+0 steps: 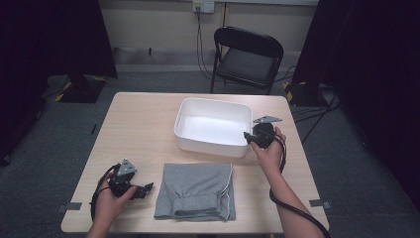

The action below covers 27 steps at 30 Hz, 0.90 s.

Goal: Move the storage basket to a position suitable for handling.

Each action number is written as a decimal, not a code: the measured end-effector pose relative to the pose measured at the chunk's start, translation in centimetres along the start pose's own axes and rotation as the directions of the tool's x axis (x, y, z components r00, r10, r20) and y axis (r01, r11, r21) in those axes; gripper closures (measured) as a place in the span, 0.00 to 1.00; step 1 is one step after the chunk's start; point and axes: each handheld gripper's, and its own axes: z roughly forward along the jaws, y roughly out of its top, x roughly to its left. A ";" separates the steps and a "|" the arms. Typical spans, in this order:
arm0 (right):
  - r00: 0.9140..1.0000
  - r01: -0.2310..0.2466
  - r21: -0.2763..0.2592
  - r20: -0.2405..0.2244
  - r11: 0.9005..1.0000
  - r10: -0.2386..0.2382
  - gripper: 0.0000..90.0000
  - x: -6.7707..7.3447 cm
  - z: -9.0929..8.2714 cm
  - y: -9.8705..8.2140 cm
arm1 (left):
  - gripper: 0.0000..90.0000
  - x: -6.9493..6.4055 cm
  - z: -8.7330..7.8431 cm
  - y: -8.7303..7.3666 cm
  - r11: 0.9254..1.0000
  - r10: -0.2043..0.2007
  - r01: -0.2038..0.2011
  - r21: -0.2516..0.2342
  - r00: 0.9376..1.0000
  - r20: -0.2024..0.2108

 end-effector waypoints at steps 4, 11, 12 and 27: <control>1.000 -0.003 -0.012 -0.005 1.000 0.003 0.69 0.0 0.3 0.1 | 0.07 0.0 0.0 0.0 1.000 0.000 0.000 0.000 1.000 0.000; 1.000 -0.002 -0.020 -0.019 1.000 0.001 0.73 0.2 0.8 0.4 | 0.07 0.0 0.0 0.0 1.000 0.000 0.000 0.000 1.000 0.000; 1.000 -0.005 -0.020 -0.020 1.000 0.004 0.73 0.2 0.8 0.4 | 0.07 0.0 0.0 0.0 1.000 0.000 0.000 0.000 1.000 0.000; 0.999 -0.023 -0.025 -0.028 0.999 0.023 0.75 0.6 1.0 0.5 | 0.07 0.0 0.0 0.0 1.000 0.000 0.000 0.000 1.000 0.000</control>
